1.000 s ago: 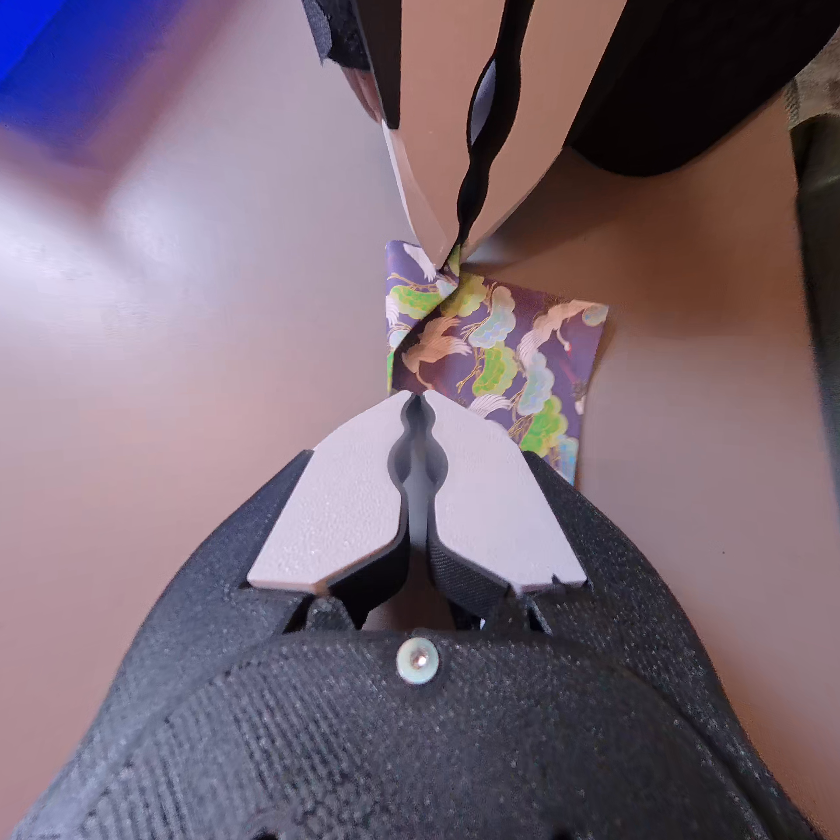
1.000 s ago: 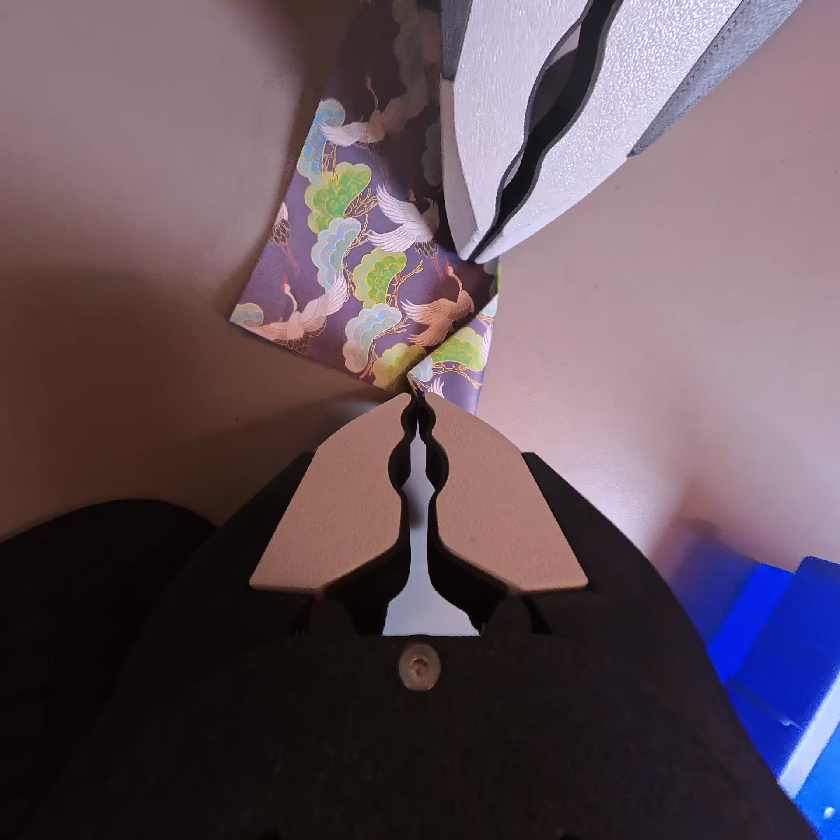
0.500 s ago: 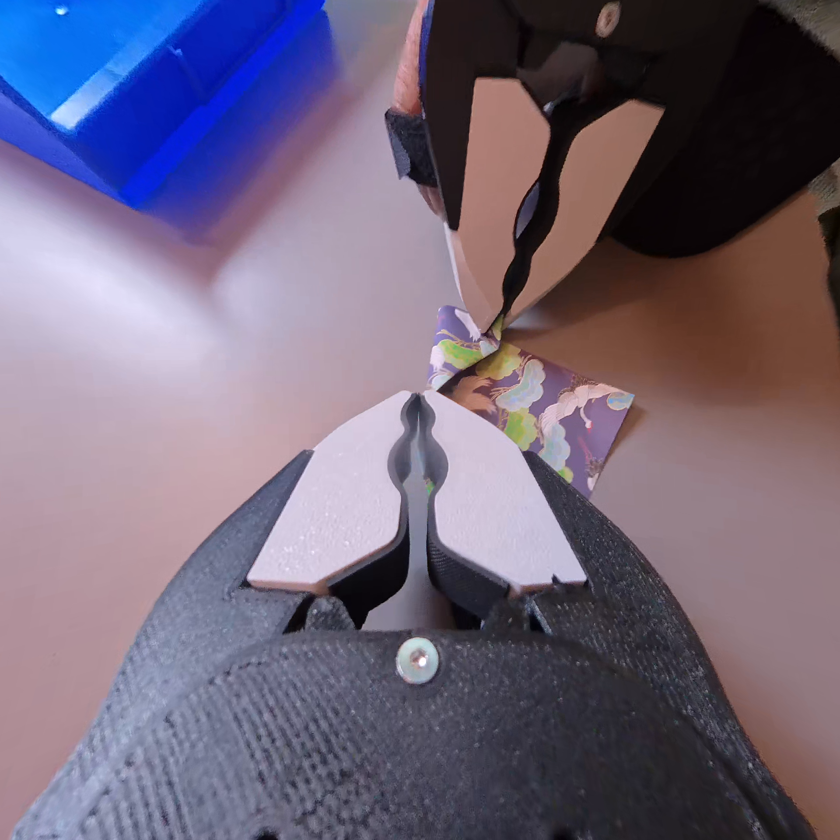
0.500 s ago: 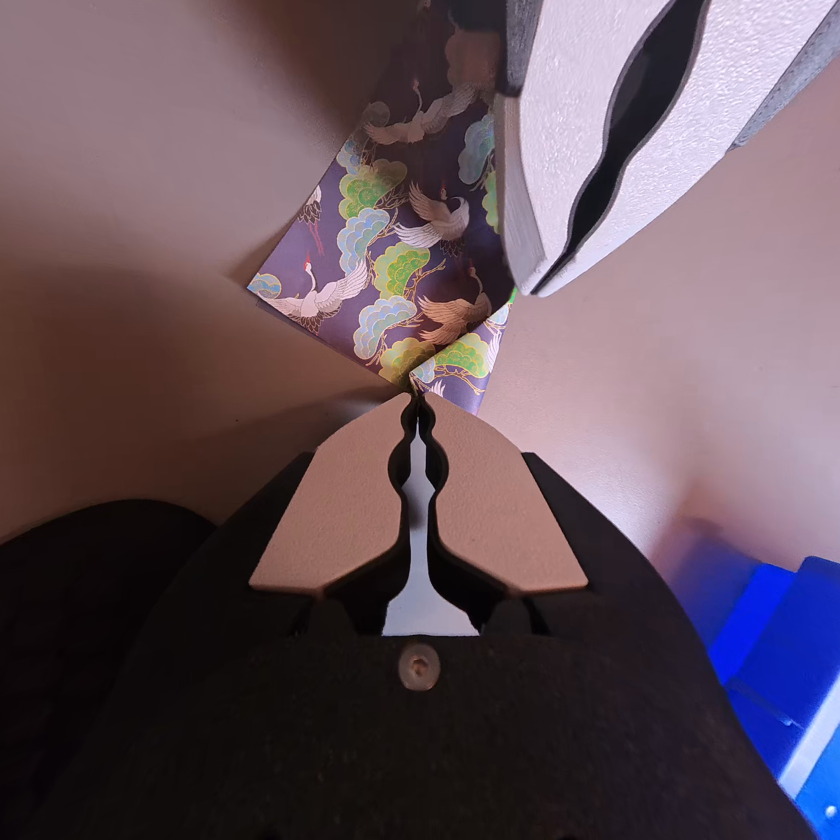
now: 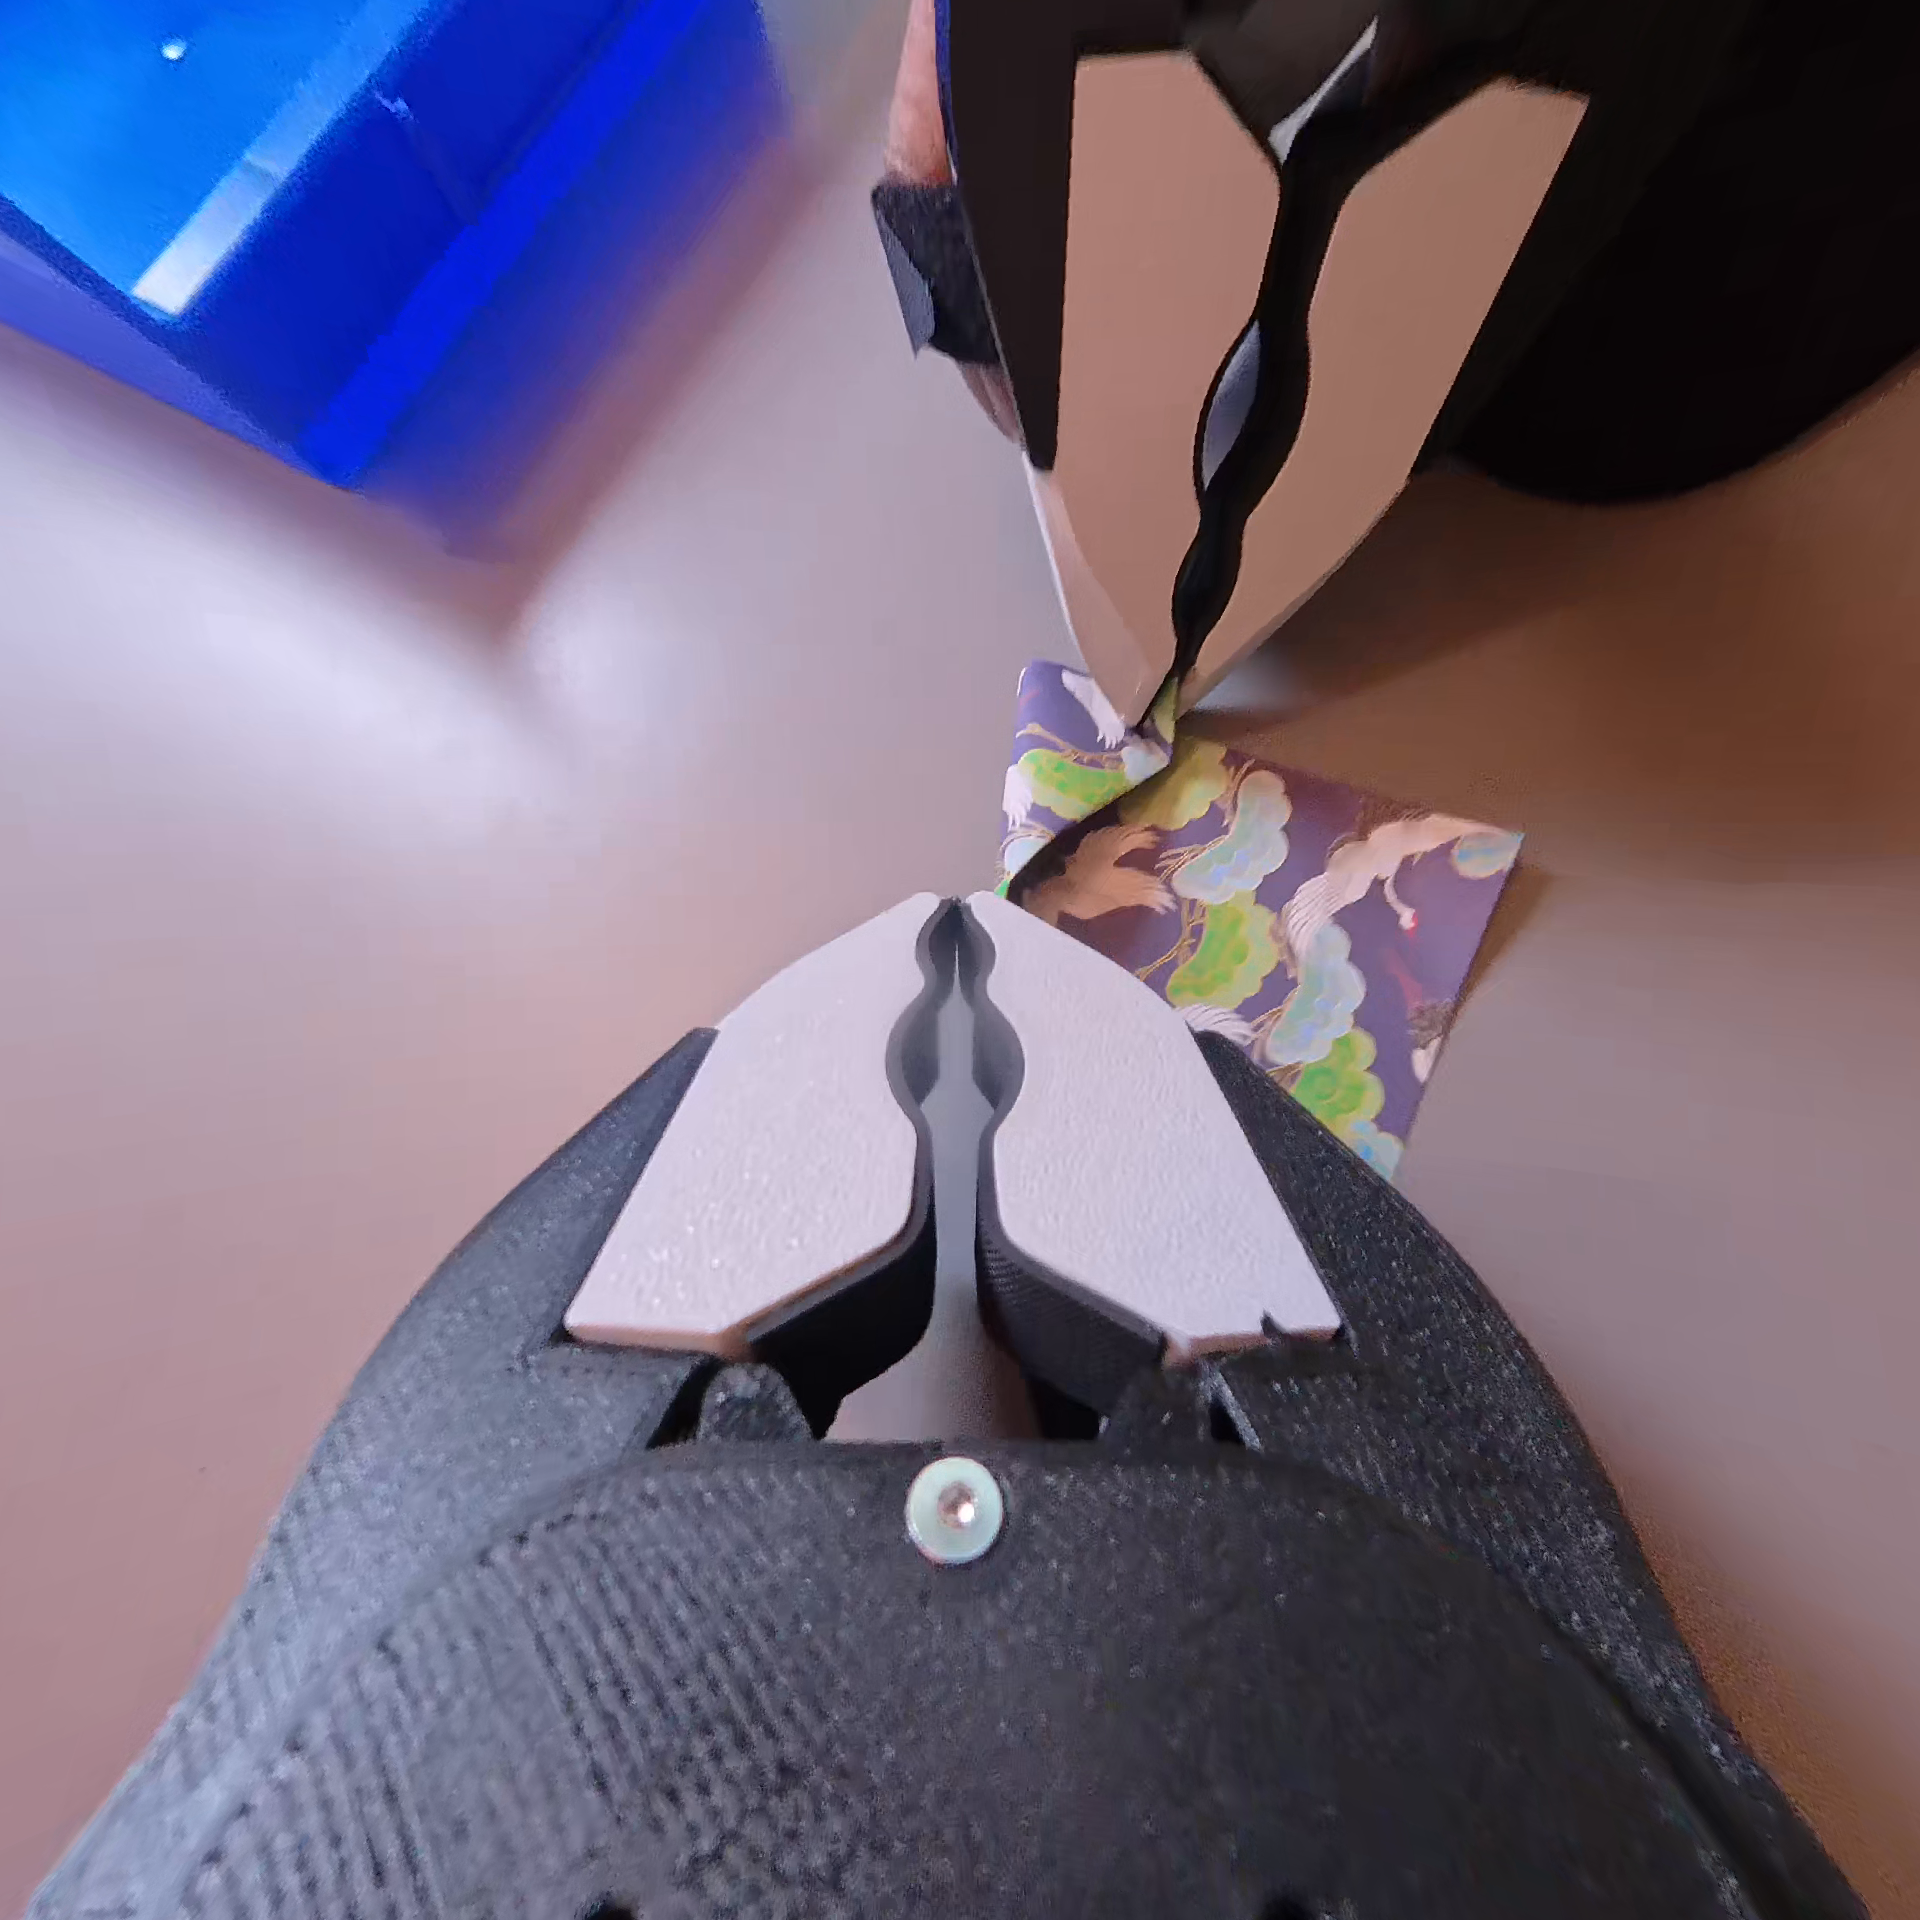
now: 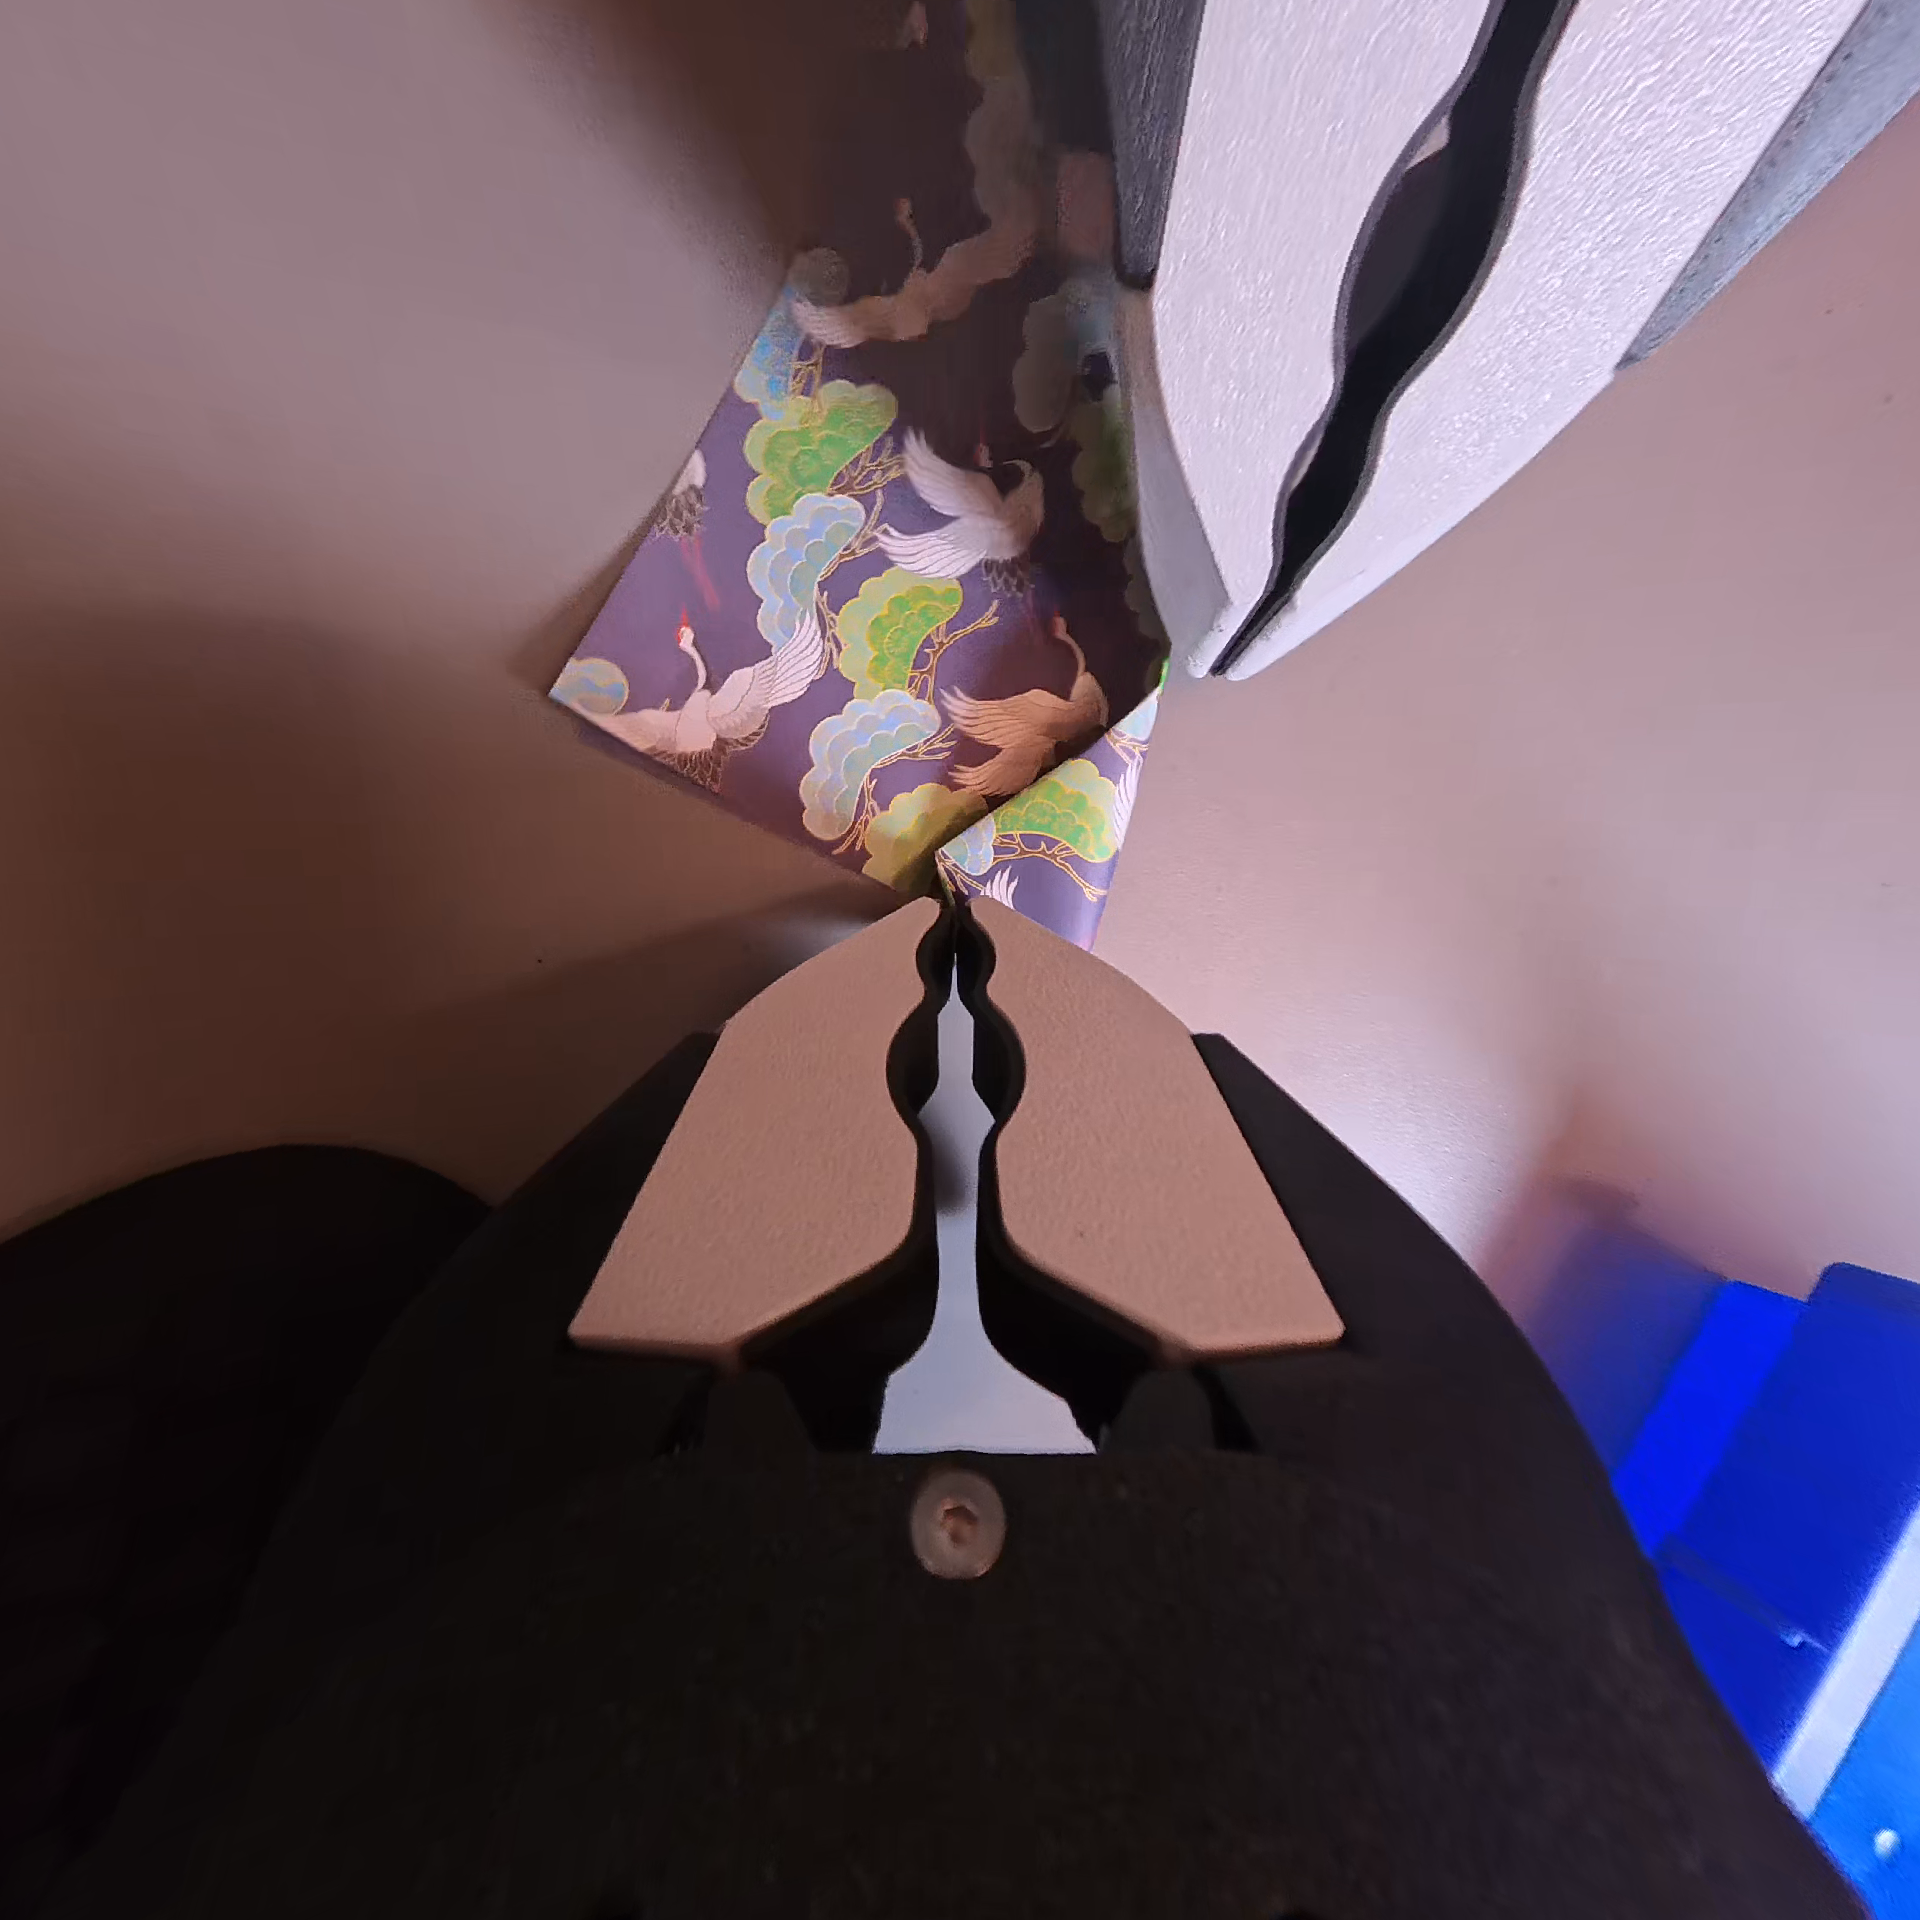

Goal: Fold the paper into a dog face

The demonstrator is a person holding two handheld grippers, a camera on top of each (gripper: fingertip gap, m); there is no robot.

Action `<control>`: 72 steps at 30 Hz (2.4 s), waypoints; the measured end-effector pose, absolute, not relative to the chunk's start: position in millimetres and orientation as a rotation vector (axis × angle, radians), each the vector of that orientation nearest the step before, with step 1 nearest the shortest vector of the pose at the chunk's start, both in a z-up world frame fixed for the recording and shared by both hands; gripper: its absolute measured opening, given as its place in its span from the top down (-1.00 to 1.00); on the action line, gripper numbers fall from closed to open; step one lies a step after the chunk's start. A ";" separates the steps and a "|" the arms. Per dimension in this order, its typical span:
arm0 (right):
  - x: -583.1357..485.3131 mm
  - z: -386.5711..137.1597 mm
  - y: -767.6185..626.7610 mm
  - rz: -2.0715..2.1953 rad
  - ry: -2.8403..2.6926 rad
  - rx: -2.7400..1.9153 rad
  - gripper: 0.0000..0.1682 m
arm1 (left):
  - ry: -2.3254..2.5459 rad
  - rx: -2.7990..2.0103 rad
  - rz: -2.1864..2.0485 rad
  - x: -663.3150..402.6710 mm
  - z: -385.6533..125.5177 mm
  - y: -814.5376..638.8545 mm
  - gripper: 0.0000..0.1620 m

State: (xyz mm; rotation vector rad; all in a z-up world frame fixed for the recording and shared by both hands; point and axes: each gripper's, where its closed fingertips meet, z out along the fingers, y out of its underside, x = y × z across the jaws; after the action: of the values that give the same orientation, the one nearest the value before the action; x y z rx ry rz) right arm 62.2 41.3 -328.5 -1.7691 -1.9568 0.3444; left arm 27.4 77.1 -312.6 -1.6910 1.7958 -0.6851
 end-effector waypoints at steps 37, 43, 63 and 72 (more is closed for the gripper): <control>62.9 -275.3 36.5 0.840 -1.695 -1.823 0.86 | 1.875 -1.772 -0.659 28.6 -329.2 70.5 1.00; 42.6 -304.2 76.7 0.692 -1.614 -1.922 1.00 | 1.862 -1.766 -0.674 28.4 -329.0 70.3 1.00; 33.1 -329.5 75.0 0.591 -1.726 -2.039 1.00 | 1.776 -1.755 -0.719 32.6 -325.5 75.3 1.00; 33.3 -329.8 75.2 0.620 -1.726 -2.072 1.00 | 1.858 -1.705 -0.587 33.1 -328.3 78.5 1.00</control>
State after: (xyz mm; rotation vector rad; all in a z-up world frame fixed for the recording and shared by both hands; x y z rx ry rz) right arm 33.3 75.2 -329.8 -2.0724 -1.7263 0.6201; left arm 33.1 78.5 -328.3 -1.7048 1.8577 -0.5867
